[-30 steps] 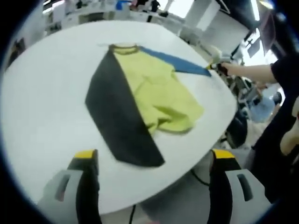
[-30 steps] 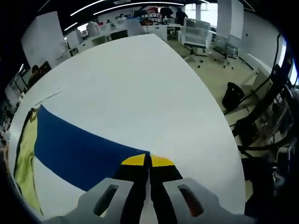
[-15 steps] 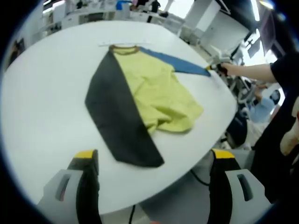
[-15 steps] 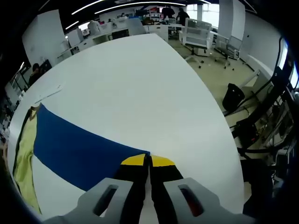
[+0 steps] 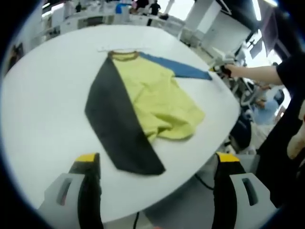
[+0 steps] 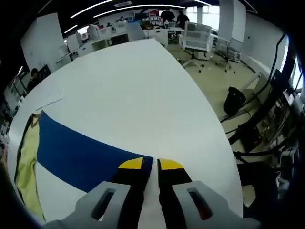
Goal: Fold the garment on the visible template until the final outline fits inside the template.
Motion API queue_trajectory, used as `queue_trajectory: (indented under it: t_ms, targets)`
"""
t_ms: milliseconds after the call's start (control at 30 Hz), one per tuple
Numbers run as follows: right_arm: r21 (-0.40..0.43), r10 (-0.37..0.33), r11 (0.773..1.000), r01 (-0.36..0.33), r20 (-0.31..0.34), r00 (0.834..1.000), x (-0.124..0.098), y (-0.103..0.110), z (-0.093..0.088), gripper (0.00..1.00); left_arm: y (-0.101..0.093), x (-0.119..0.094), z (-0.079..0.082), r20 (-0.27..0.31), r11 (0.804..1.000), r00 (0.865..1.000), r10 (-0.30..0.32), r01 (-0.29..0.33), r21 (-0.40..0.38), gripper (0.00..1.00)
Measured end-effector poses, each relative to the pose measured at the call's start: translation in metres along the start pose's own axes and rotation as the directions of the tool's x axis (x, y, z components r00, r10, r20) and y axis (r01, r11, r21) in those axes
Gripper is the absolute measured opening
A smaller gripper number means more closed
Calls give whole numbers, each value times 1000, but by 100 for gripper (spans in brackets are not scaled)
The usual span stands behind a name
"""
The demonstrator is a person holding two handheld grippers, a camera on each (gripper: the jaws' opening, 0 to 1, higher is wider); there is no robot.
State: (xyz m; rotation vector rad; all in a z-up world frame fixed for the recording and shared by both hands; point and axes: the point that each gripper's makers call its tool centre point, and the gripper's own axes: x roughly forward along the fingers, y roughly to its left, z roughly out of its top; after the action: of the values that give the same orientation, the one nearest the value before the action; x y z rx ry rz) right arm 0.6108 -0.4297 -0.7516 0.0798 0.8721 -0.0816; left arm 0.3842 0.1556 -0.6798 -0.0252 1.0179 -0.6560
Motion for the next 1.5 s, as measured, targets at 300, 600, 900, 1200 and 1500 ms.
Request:
queue_trajectory:
  t_ms: [300, 600, 900, 1200, 1500]
  targets:
    - [-20, 57, 998, -57, 15, 998, -17, 29, -12, 11, -8, -2, 2, 20, 1000, 1000, -21, 20, 24, 95]
    - [-38, 142, 989, -140, 55, 988, -47, 68, -12, 12, -8, -15, 8, 43, 999, 999, -19, 17, 45, 95]
    - [-96, 226, 971, -219, 72, 971, -79, 109, -24, 19, -15, -30, 6, 66, 997, 998, -18, 13, 72, 96]
    - [-74, 320, 946, -314, 80, 944, -112, 142, -40, 29, -24, -45, 0, 84, 996, 996, -15, 8, 89, 96]
    - [-91, 381, 923, -374, 87, 920, -162, 181, -61, 40, -32, -56, -3, 96, 993, 995, -22, 10, 115, 96]
